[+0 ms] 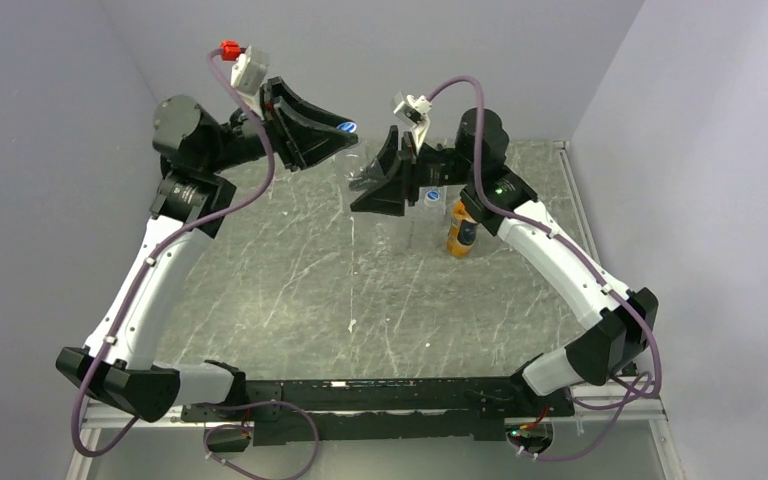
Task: Screw on the bottle caps
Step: Screw the bottle cap onto the plastic bottle.
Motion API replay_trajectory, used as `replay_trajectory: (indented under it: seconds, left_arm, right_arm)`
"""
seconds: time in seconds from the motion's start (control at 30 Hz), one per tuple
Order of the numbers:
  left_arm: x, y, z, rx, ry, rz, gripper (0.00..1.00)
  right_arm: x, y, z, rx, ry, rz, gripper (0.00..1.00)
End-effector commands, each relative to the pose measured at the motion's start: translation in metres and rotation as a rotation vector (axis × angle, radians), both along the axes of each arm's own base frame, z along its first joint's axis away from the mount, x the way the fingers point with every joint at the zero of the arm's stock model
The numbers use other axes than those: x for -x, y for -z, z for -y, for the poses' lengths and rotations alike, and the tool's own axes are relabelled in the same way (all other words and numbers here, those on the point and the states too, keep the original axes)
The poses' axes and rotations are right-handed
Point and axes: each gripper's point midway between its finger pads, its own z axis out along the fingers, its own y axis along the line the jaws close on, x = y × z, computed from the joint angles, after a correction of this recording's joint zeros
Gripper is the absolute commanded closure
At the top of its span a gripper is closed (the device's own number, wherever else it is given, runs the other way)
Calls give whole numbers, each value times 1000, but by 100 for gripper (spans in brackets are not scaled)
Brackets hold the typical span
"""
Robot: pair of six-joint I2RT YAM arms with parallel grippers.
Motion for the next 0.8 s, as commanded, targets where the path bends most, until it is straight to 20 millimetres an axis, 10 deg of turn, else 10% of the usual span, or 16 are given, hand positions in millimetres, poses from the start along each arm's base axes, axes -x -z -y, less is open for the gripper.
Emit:
replay_trajectory:
  seconds: [0.0,0.13,0.2,0.3,0.77]
  left_arm:
    - [104,-9,-4,-71,468,167,100]
    - [105,-7,-5,-85,479,182,92]
    - [92,-9,-5,-77,379,151,47]
    - [71,-19,-10,-54,183,166,5]
    - [-38,-41,-46,47,-422,-24,7]
  right_arm:
    - [68,-57,24,-146,-345,124,89]
    - [65,-60,22,-150,-333,127,89]
    - [53,-56,19,-115,-248,107,88]
    - [35,-52,18,-84,-110,130,87]
    - [-54,-30,20,55,675,160,85]
